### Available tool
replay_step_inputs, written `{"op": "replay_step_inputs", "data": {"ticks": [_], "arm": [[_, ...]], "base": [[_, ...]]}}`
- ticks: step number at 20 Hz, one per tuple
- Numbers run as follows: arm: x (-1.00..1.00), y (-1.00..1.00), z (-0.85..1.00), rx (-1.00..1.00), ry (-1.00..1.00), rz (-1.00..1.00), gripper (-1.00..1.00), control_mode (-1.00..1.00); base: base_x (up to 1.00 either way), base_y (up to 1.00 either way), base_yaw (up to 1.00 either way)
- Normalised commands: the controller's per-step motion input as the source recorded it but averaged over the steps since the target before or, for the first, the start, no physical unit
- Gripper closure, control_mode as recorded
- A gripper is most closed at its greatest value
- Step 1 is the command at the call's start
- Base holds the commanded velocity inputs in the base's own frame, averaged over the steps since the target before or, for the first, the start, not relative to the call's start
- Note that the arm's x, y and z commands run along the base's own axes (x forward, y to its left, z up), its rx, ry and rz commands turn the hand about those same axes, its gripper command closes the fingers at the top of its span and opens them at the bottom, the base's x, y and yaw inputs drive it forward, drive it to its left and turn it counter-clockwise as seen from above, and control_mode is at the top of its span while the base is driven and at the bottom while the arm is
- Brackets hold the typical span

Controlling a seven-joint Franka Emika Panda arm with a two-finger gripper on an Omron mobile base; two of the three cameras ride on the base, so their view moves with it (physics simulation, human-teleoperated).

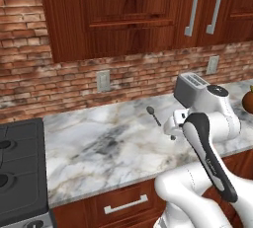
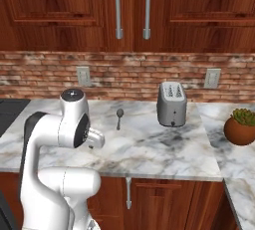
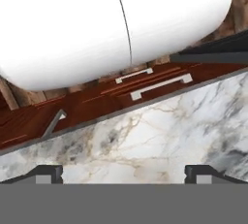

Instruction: Organize the utensils by type. Pick up the wooden spoons from the counter and place them in the open cabinet. Then pick up the metallic utensils from the counter and place them in the open drawer.

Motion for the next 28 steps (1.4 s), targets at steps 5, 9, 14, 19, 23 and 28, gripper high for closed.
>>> {"op": "replay_step_inputs", "data": {"ticks": [5,9,14,19,23,28], "arm": [[0.57,-0.06,-0.01,-0.03,-0.23,0.09,-1.0,-1.0],[0.69,0.03,-0.12,-0.19,-0.15,0.0,-1.0,-1.0],[0.78,-0.02,0.0,-0.23,0.14,0.01,-1.0,-1.0],[0.7,-0.1,-0.01,-0.02,0.21,0.1,-1.0,-1.0],[0.61,-0.25,-0.02,0.0,0.08,0.09,-1.0,-1.0],[0.62,0.0,-0.09,0.0,0.01,0.03,-1.0,-1.0]], "base": [[0.0,0.0,0.0],[0.0,0.0,0.0],[0.0,0.0,0.0],[0.0,0.0,0.0],[0.0,0.0,0.0],[0.0,0.0,0.0]]}}
